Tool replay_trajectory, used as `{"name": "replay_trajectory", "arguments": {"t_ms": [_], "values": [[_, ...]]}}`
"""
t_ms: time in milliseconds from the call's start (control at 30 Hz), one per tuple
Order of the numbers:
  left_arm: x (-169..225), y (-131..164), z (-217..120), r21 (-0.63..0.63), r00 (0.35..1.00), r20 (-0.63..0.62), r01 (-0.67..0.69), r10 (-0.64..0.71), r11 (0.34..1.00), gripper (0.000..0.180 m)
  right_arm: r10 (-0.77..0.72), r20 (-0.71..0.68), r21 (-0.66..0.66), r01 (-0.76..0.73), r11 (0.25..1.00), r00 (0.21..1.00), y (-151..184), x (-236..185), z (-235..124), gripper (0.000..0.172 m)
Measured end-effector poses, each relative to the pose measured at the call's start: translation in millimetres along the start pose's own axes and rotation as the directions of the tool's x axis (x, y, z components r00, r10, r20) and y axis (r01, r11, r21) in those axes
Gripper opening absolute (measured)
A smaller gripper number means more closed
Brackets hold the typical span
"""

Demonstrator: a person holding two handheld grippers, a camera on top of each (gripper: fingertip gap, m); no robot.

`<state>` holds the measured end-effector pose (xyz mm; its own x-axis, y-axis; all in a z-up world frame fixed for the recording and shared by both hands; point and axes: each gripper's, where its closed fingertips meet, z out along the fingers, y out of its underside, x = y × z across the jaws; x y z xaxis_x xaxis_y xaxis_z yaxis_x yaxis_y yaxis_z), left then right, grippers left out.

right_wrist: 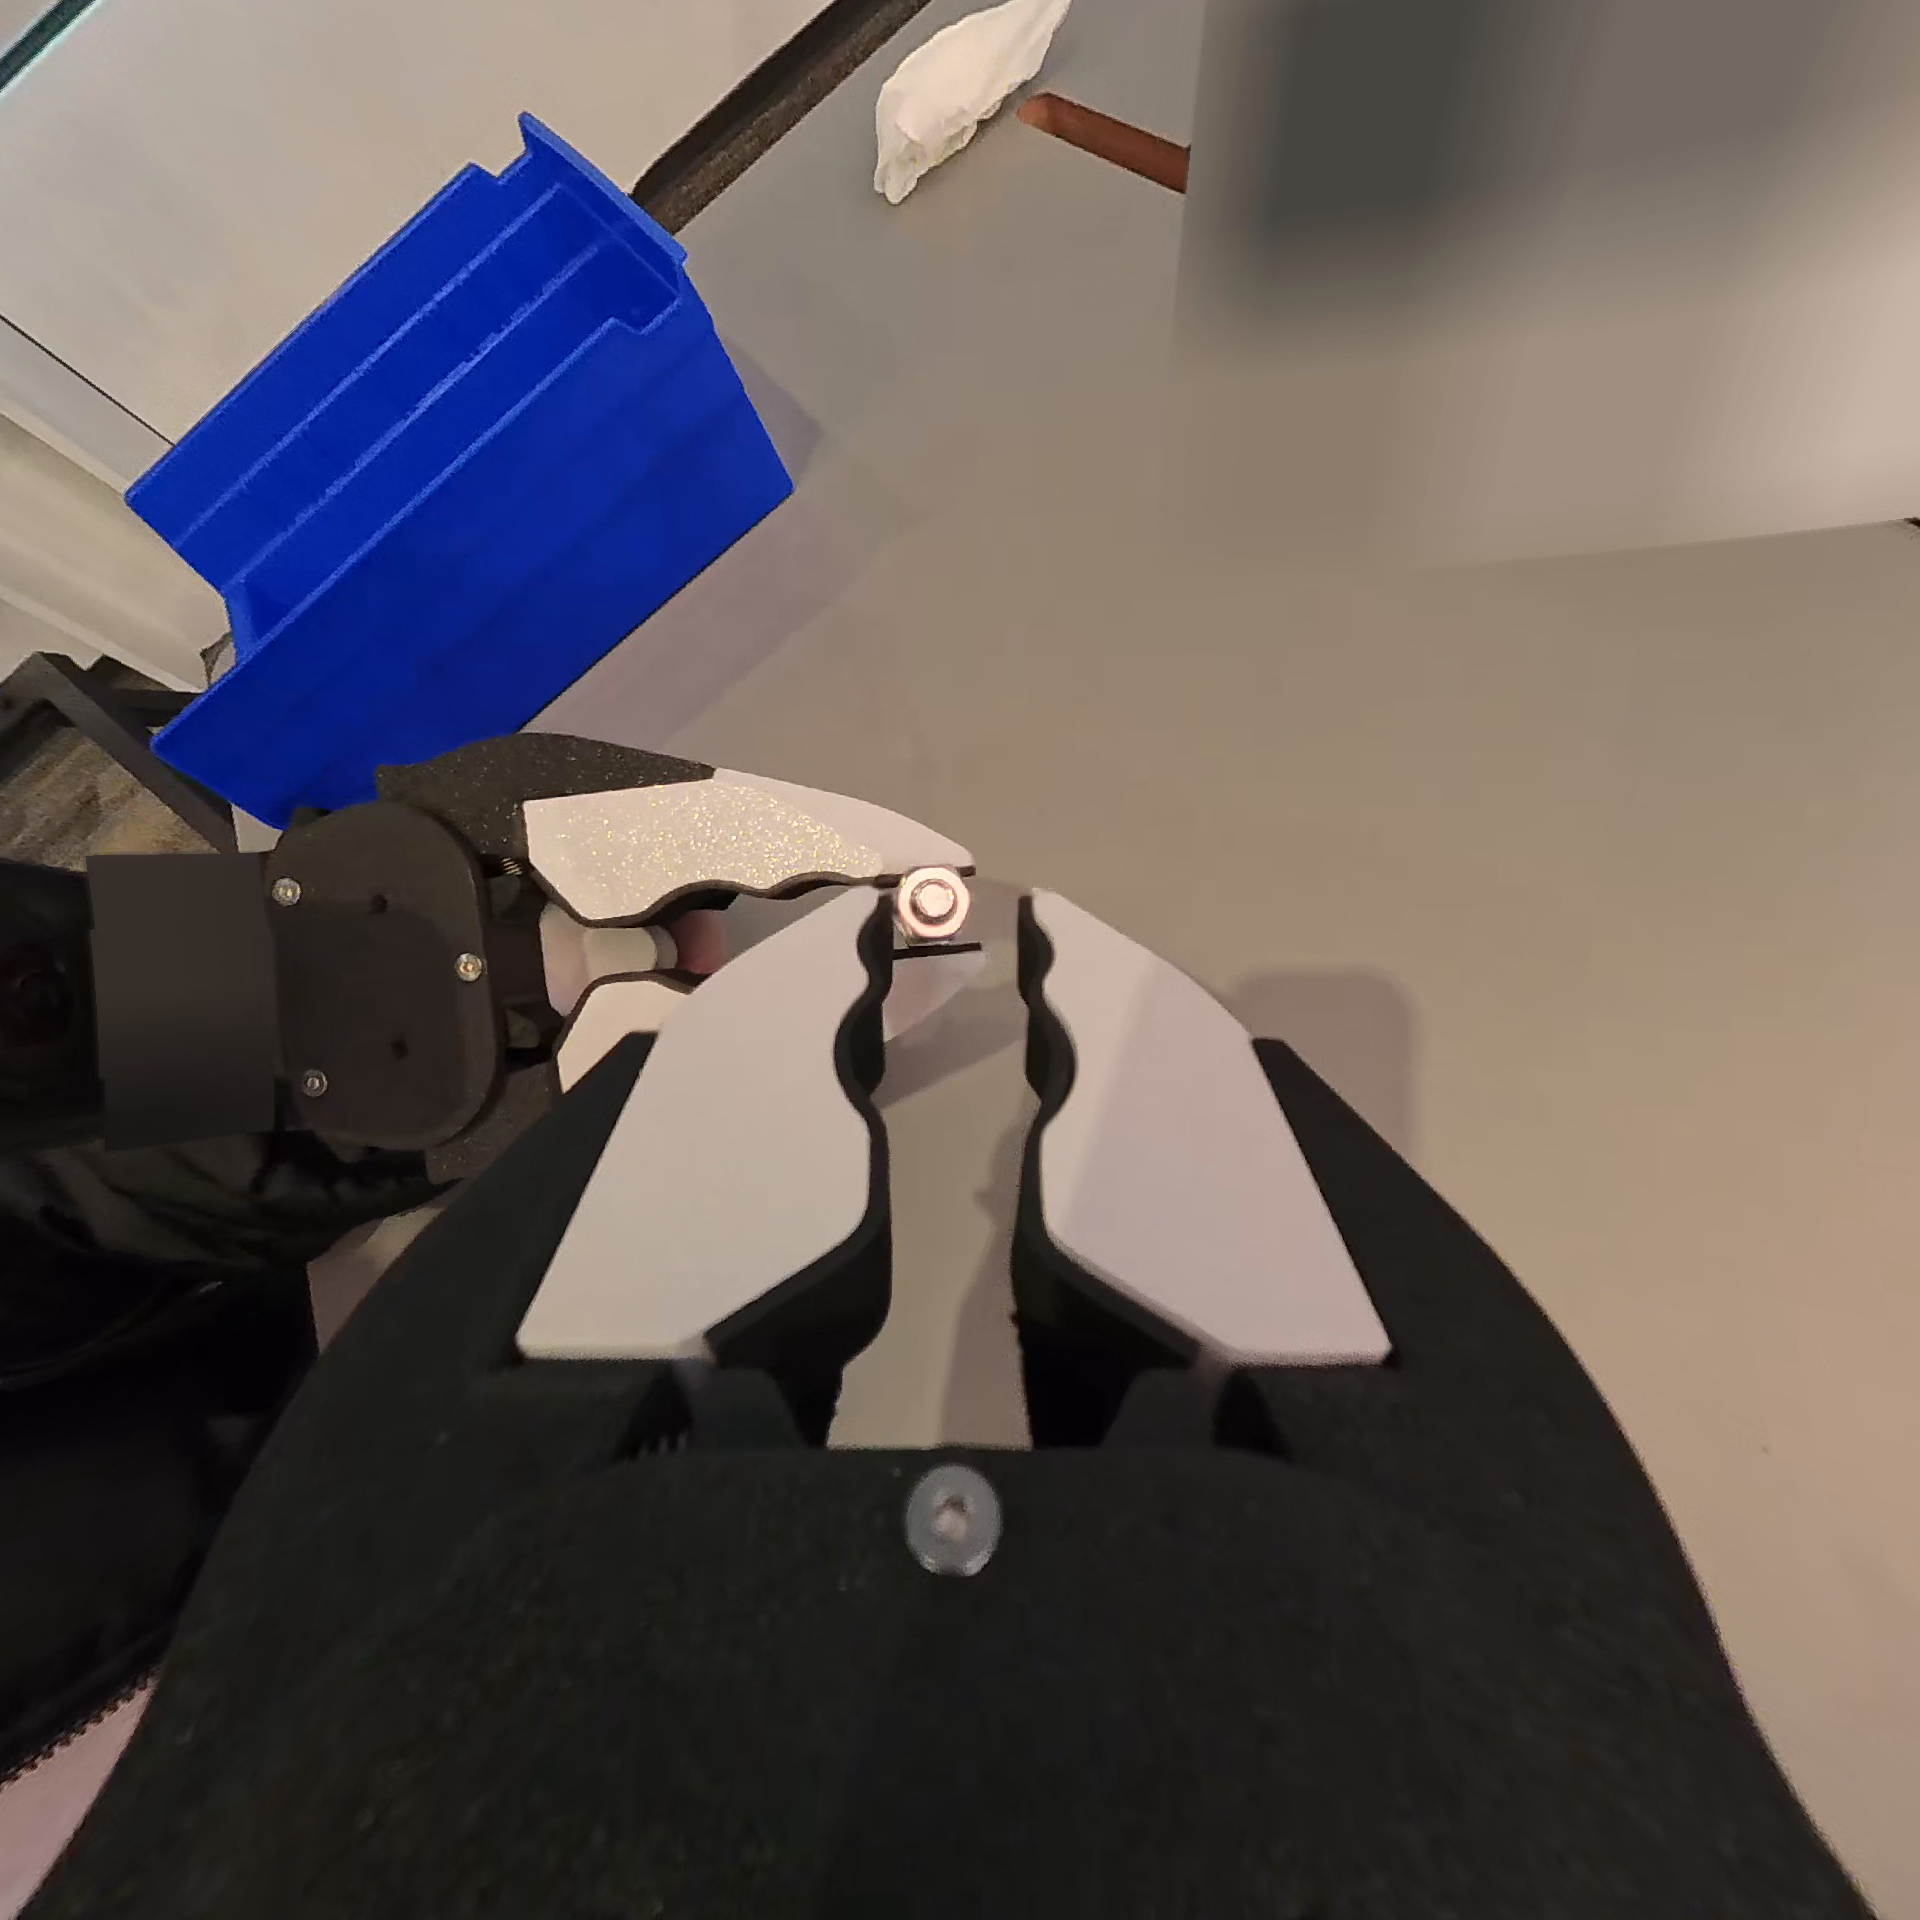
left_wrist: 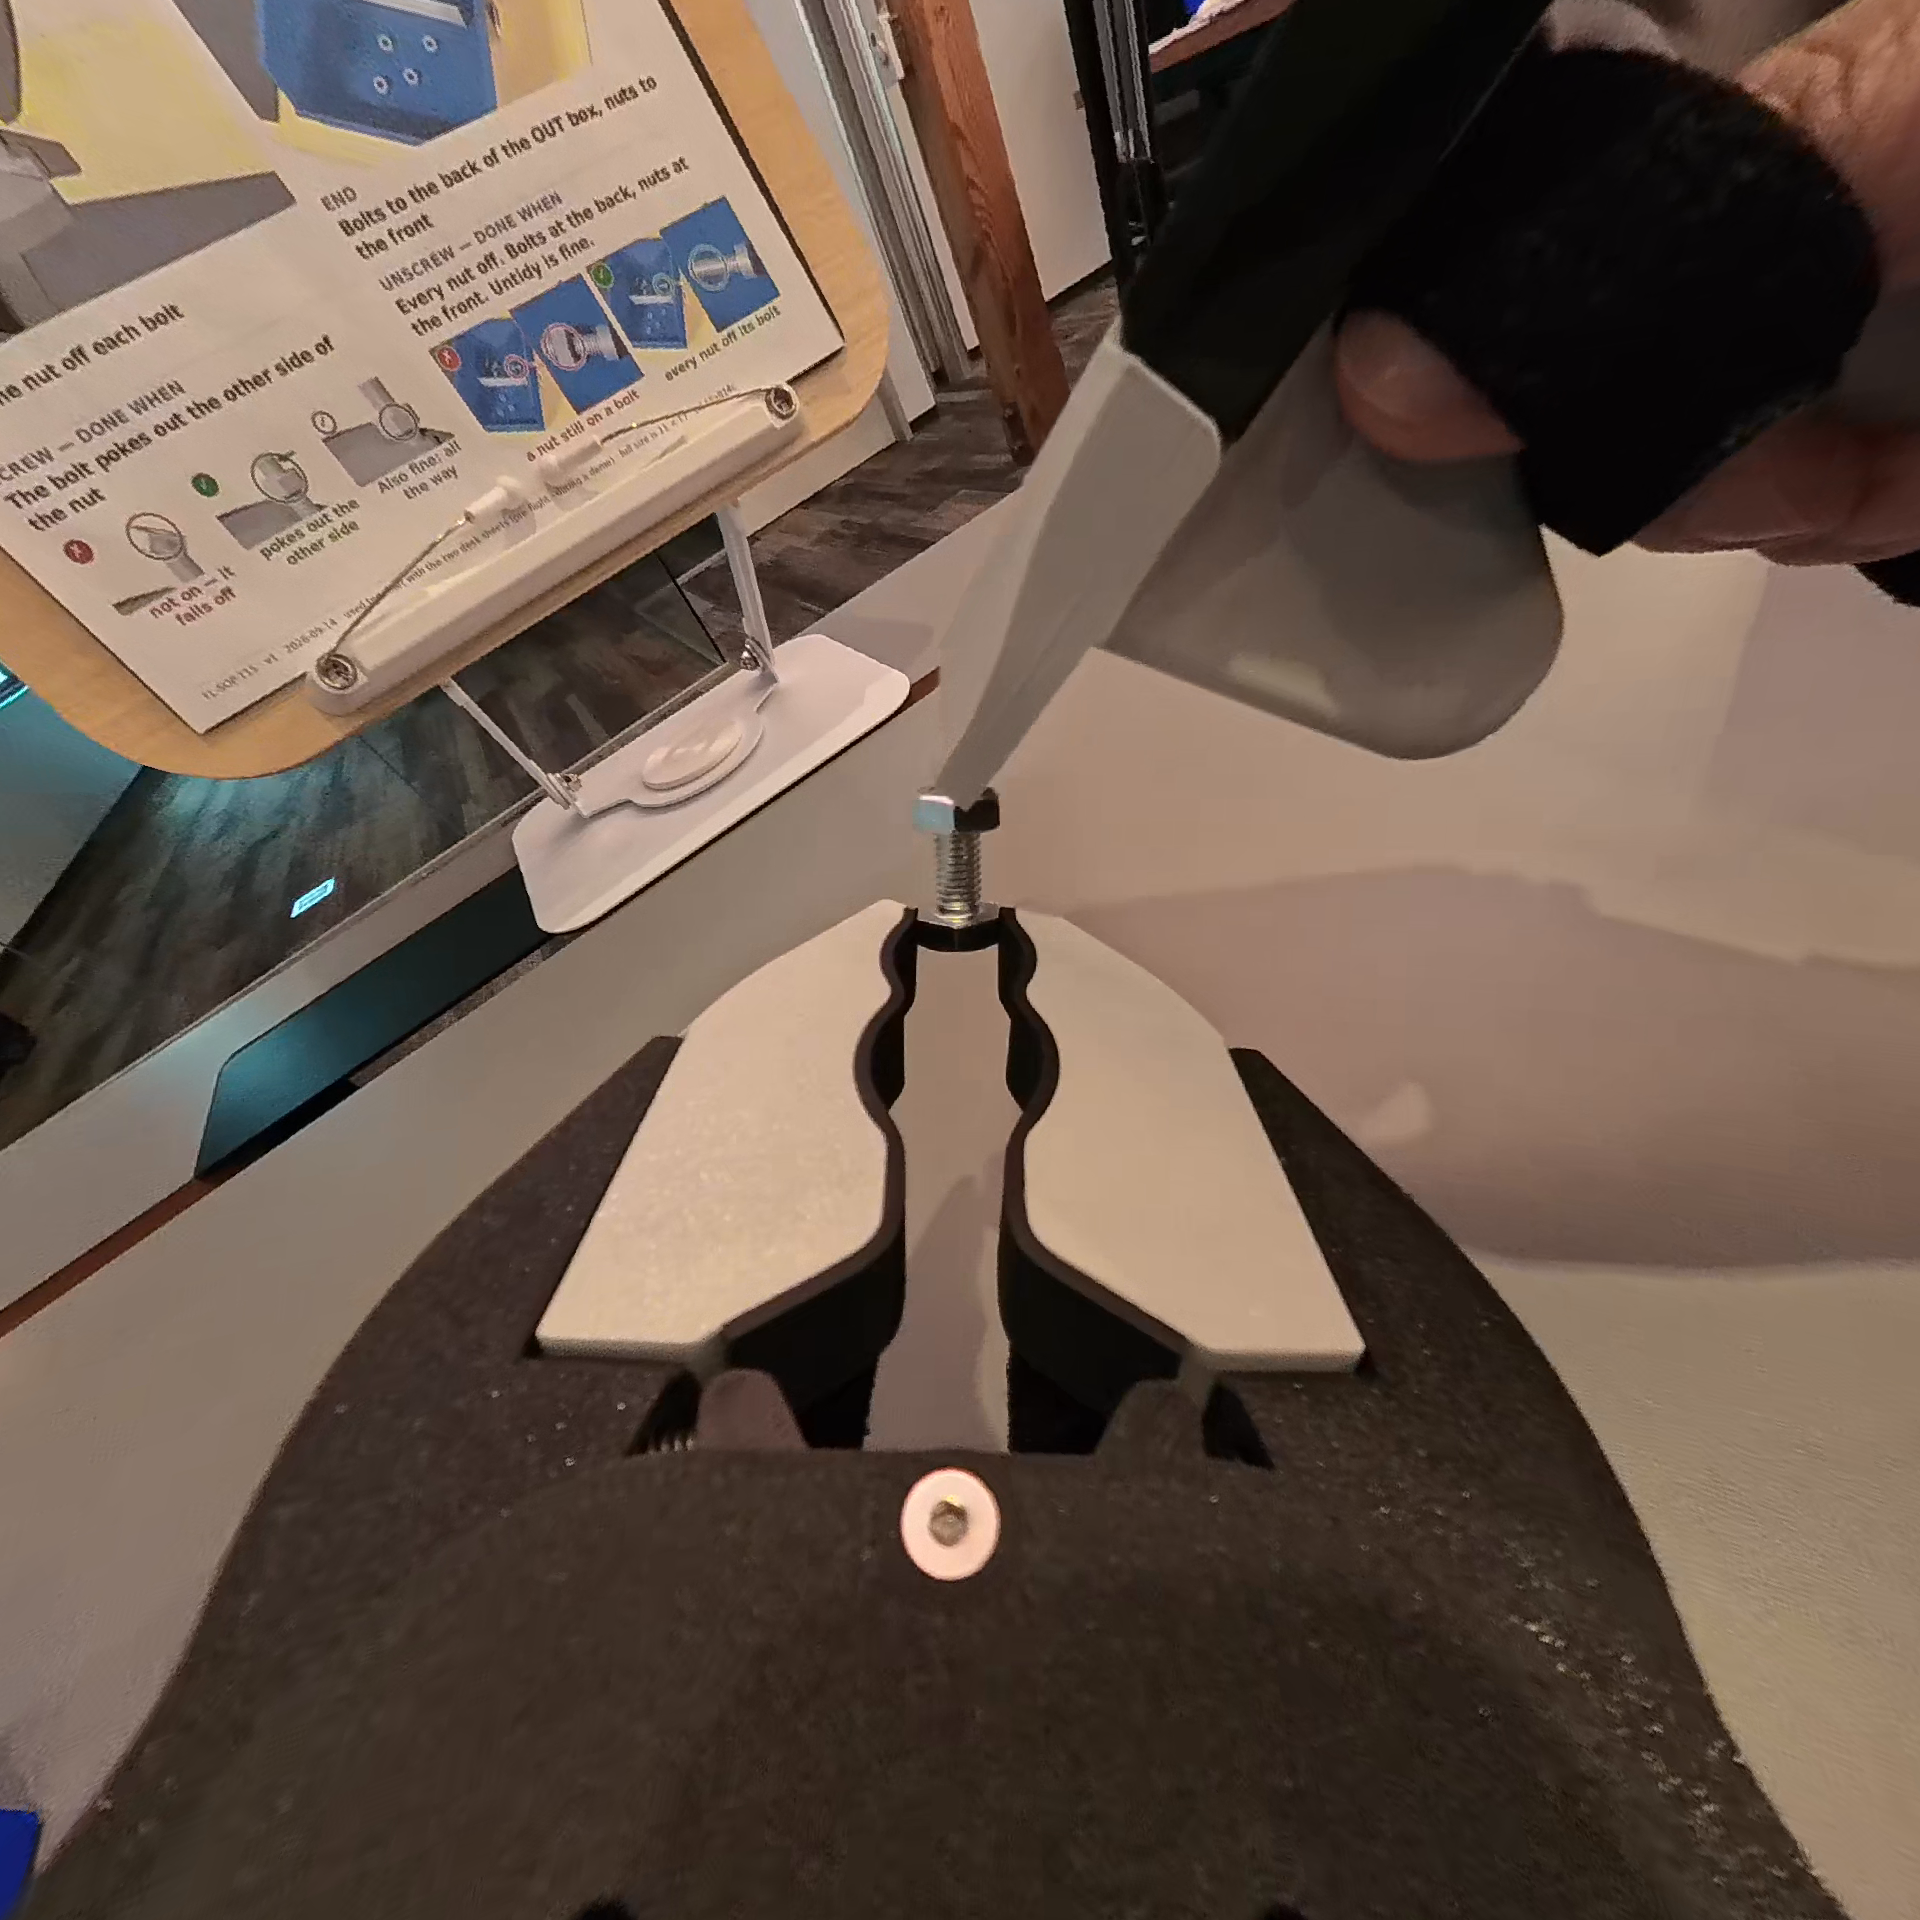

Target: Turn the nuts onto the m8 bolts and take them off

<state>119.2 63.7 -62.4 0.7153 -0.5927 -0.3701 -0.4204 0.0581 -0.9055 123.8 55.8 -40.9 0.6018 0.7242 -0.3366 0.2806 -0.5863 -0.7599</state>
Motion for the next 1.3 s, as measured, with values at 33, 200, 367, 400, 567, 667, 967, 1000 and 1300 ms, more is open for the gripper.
{"name": "replay_trajectory", "arguments": {"t_ms": [33,200,367,400,567,667,967,1000,1300], "values": [[-0.4,0.6,0.1,-0.003,1.000,0.001,0.000,0.000,1.000,0.015,0.003,-0.002,-0.005,-0.003,1.000,1.000,1.1,0.4,0.8,0.024],[1.1,-2.8,-1.0,0.010,1.000,0.008,-0.022,0.022,1.000,0.014,0.021,0.032,-0.003,-0.021,1.000,0.999,1.4,-2.7,4.3,0.021],[4.2,-4.8,-3.0,0.013,0.999,-0.008,-0.045,0.045,0.999,0.014,-0.076,0.052,-0.024,0.078,0.997,0.996,2.3,-8.6,1.3,0.014],[6.2,-5.1,-3.8,0.012,0.999,-0.031,-0.027,0.027,1.000,0.014,-0.126,0.053,-0.038,0.128,0.991,0.991,3.4,-9.9,0.3,0.013],[28.6,-8.1,-15.5,0.025,0.956,-0.282,0.093,-0.082,0.995,0.014,-0.530,0.127,-0.097,0.542,0.834,0.838,18.3,-23.6,-10.0,0.014],[52.1,-12.0,-32.8,-0.012,0.821,-0.533,0.235,-0.205,0.972,0.014,-0.691,0.220,-0.049,0.715,0.697,0.689,32.4,-39.7,-19.3,0.014],[28.9,-7.9,-28.9,0.038,0.907,-0.389,0.193,-0.163,0.981,0.014,-0.504,0.156,0.042,0.504,0.863,0.850,6.5,-31.4,-22.6,0.031],[22.3,-5.4,-26.2,0.038,0.928,-0.337,0.181,-0.158,0.983,0.015,-0.402,0.154,0.046,0.400,0.915,0.903,1.1,-28.4,-22.6,0.031],[7.2,9.0,-17.0,-0.012,0.991,-0.132,0.015,-0.017,1.000,0.014,0.017,0.130,-0.066,-0.009,0.998,0.991,15.0,-21.8,9.7,0.029]]}}
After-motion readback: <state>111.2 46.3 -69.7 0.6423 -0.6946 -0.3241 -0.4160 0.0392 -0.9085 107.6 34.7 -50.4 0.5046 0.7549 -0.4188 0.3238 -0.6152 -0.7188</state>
